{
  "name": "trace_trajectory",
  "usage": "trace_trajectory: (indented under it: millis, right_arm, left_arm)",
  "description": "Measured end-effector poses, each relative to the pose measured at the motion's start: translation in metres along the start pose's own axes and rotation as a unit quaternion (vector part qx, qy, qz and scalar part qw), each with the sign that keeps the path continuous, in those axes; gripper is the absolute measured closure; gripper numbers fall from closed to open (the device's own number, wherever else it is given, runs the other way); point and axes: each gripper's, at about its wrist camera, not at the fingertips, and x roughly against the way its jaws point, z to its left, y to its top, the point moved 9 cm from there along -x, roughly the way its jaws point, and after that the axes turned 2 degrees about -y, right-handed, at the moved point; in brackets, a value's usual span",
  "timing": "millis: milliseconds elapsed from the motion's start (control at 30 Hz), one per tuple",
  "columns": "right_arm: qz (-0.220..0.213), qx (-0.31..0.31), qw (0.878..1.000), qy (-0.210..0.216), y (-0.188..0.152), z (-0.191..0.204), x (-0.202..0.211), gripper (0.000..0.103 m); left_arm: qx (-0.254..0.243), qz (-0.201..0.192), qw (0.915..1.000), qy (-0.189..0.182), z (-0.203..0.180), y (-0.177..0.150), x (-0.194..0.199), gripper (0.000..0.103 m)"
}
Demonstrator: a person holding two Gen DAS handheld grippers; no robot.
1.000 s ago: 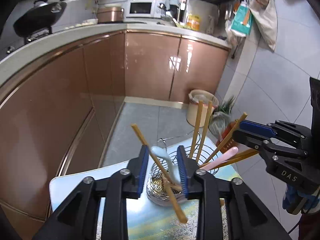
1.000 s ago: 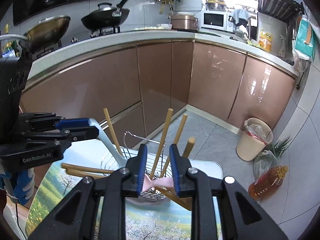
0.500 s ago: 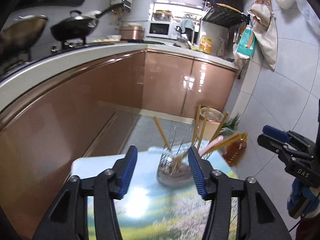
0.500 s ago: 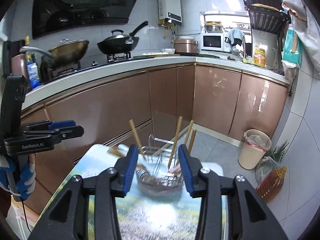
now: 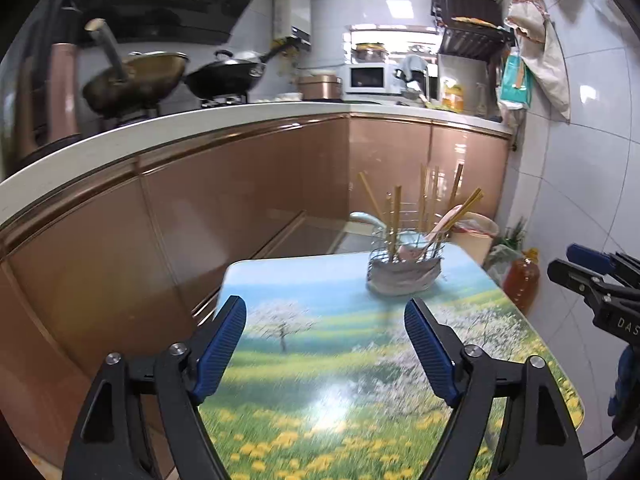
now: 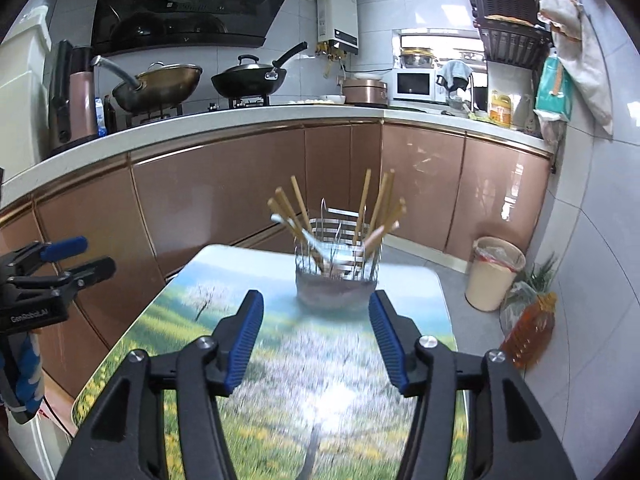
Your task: Organize utensils
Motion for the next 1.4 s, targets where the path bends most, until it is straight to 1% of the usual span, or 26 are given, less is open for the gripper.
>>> trace_trajectory:
  millis: [167,233,300,533,767,1067,1400]
  right_arm:
    - [0.002,0.006,1.0,-0.007,-0.025,0.011,0.018,0.042]
    - [-0.003,0.003,1.0,-0.008,-0.03,0.014,0.024,0.04]
    - [-0.01,0.0,1.0,-0.011,-0.035,0.016,0.03,0.037]
    - [-0.02,-0.002,0.999,-0.027,-0.049,0.019,0.042,0.029]
    - [-0.037,0.0,0.998,-0.042,-0.049,0.016,0.055,0.026]
    - [-0.052,-0.004,0.997,-0.056,-0.045,0.008,0.066,0.025]
    - [-0.061,0.003,0.996,-0.065,-0.044,0.007,0.075,0.025]
  left_arm:
    - [0.006,-0.02,0.9996,0.02,0.001,-0.015,0.027,0.013]
    - [0.004,-0.027,0.9993,0.026,0.001,-0.019,0.038,0.012]
    - [0.005,-0.034,0.999,0.028,-0.002,-0.021,0.046,0.008]
    - [0.003,-0.049,0.9976,0.05,-0.004,-0.027,0.061,0.001]
    - [-0.002,-0.053,0.9971,0.054,-0.009,-0.031,0.069,0.001]
    - [-0.01,-0.06,0.9968,0.051,-0.015,-0.032,0.076,0.0]
    - [-0.005,-0.061,0.9969,0.05,-0.017,-0.034,0.082,0.0]
